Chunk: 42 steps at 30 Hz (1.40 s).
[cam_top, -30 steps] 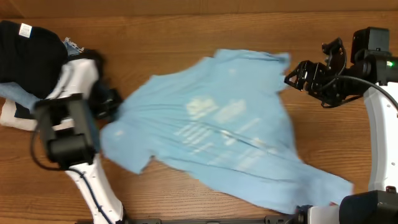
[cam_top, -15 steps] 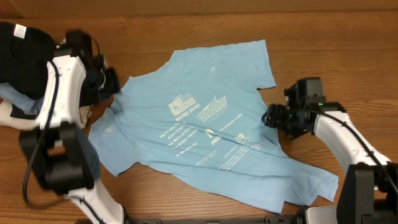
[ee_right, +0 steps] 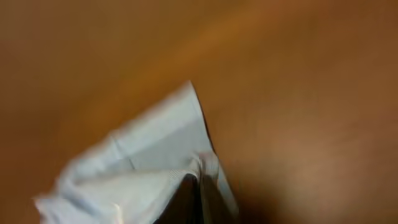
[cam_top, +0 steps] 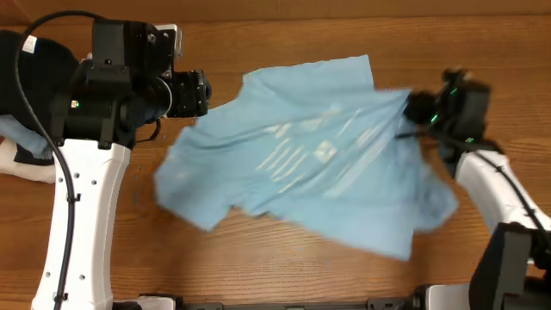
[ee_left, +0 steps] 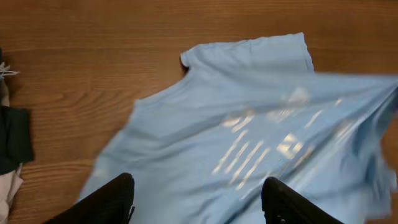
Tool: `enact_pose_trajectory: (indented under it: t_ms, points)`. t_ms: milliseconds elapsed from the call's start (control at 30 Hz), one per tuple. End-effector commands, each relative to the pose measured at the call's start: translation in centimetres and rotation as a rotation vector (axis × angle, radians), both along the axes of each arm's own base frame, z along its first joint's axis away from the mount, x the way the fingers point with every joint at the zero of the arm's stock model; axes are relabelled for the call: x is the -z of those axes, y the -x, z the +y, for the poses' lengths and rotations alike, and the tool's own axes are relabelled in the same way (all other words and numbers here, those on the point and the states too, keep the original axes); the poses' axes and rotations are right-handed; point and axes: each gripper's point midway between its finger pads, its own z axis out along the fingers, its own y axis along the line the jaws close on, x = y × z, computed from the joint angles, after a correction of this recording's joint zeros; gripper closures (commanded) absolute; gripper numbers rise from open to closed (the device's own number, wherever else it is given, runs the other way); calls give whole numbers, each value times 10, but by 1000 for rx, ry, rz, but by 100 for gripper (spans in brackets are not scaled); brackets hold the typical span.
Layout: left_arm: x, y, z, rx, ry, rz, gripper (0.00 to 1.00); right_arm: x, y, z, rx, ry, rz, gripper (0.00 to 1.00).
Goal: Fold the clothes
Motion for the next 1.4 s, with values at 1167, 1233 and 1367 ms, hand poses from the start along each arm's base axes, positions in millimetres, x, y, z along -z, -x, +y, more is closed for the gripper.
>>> enact_pose_trajectory:
  t_ms: [1167,1233,1367]
  points:
    - [242,116,-97,396,-200,714,26,23,174,-86,438,31,770,96]
    - [251,124,-94,390,-198,740,26,24,190,-81,433,30,829,96]
    - [277,130,-88,361,-204,737,27,27,199,-79,417,37,869,96]
